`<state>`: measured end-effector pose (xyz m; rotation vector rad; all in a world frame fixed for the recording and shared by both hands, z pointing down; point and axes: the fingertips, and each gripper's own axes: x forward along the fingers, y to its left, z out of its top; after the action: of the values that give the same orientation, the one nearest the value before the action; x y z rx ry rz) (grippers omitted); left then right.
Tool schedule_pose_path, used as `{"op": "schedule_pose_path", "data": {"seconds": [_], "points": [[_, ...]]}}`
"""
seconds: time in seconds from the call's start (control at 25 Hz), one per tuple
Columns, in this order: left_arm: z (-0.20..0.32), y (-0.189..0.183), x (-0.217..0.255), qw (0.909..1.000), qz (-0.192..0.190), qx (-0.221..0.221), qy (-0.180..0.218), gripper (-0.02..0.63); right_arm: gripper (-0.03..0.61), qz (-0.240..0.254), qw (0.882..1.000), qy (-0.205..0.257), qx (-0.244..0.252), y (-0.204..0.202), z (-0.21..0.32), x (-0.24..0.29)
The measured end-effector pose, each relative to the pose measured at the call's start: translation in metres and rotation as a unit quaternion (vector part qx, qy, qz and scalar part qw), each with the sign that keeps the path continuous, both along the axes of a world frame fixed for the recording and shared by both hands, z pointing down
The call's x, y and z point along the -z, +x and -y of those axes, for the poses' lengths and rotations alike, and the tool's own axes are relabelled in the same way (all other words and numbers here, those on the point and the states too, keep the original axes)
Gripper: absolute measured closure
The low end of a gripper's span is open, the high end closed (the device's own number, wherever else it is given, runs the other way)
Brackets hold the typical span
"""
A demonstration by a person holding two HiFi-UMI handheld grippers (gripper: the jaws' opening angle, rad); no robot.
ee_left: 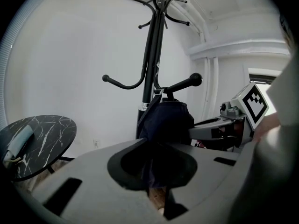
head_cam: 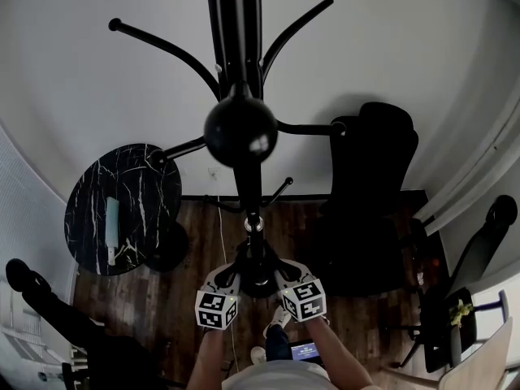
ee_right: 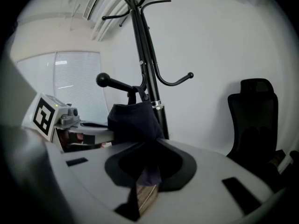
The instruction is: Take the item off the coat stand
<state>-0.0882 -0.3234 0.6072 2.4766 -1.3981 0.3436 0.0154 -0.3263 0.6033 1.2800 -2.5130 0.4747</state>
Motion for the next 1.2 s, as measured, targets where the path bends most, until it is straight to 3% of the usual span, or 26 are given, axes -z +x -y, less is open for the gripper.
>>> {"op": "schedule_pose_path", "data": {"seconds": [1.2], "points": [[-0.053,0.003,0.029,0.9996,-0.005,-0.012,0.025,0.575,0.529,0.002,1.0,0.026,-0.015,0.004,-0.05,0.024]]}}
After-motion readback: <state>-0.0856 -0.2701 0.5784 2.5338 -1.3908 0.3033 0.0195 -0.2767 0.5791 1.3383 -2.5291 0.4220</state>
